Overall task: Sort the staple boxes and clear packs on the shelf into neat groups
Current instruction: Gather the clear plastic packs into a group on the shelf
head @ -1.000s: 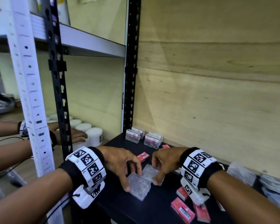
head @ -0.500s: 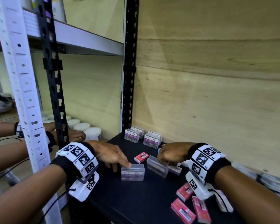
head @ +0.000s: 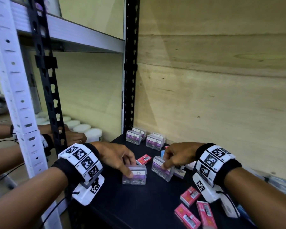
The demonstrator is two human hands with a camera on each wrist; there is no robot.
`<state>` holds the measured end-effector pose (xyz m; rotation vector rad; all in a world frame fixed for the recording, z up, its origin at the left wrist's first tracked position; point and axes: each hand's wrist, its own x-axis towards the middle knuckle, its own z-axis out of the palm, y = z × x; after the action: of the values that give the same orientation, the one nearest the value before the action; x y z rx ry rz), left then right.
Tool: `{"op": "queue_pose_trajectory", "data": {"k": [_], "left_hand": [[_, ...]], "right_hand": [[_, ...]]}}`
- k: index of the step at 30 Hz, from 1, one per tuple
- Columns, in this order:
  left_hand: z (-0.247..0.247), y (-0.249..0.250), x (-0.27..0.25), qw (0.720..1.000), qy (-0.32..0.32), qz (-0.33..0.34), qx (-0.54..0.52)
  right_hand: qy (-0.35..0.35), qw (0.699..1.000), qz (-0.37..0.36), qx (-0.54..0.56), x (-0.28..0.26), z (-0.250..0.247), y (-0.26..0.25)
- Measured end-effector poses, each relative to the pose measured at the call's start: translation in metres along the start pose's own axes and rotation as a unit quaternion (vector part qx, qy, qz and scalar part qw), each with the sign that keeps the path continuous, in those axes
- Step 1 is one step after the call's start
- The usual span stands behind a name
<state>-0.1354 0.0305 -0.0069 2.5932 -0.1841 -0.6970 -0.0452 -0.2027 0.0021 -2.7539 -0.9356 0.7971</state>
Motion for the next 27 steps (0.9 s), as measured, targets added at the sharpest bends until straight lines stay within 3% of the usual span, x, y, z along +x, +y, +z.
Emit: {"op": "queue_pose_trajectory", "data": {"k": [7,19,27], "left_hand": [[-0.02,-0.006,0.009,1.0,0.011,0.015,-0.002],[-0.077,-0.053,0.058,0.994,0.1,-0.02,0.025],[-0.087,-0.066,0.082,0.995,0.095,-0.023,0.004]], "right_hand": [[0.019,1.0,-0.007,0.003,0.005,-0.006,0.002],[0.156,0.986,-0.011,-0.055,0.052,-0.041,0.001],[0.141,0.98,-0.021,-0.136,0.076,-0.033,-0.01]]}}
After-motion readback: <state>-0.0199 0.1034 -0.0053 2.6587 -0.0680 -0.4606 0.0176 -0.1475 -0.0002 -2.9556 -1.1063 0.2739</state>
